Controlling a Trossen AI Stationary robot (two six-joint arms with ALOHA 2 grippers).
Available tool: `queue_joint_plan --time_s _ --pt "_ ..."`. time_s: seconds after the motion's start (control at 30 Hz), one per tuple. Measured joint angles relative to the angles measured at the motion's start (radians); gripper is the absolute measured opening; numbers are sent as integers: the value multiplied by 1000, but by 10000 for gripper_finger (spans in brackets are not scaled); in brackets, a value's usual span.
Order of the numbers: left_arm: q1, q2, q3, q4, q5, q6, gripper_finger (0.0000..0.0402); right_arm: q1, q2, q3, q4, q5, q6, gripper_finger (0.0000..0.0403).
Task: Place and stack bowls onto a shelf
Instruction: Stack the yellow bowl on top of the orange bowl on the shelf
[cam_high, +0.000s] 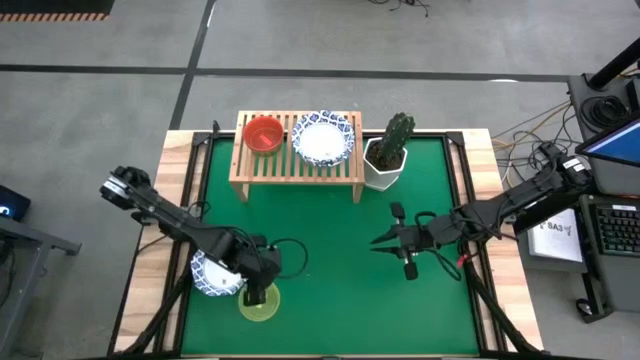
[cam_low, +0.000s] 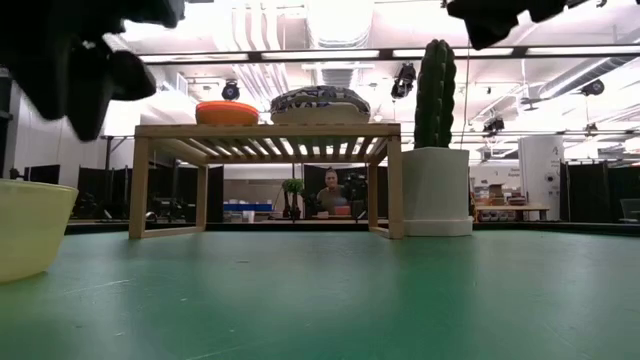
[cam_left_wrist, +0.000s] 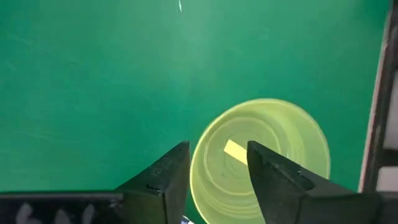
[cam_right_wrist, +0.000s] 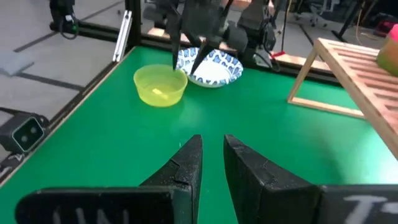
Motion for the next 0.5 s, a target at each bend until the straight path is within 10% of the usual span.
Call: queue_joint_plan --time_s 0.5 --pt "-7 146 0 0 29 31 157 0 -24 -19 9 0 -21 57"
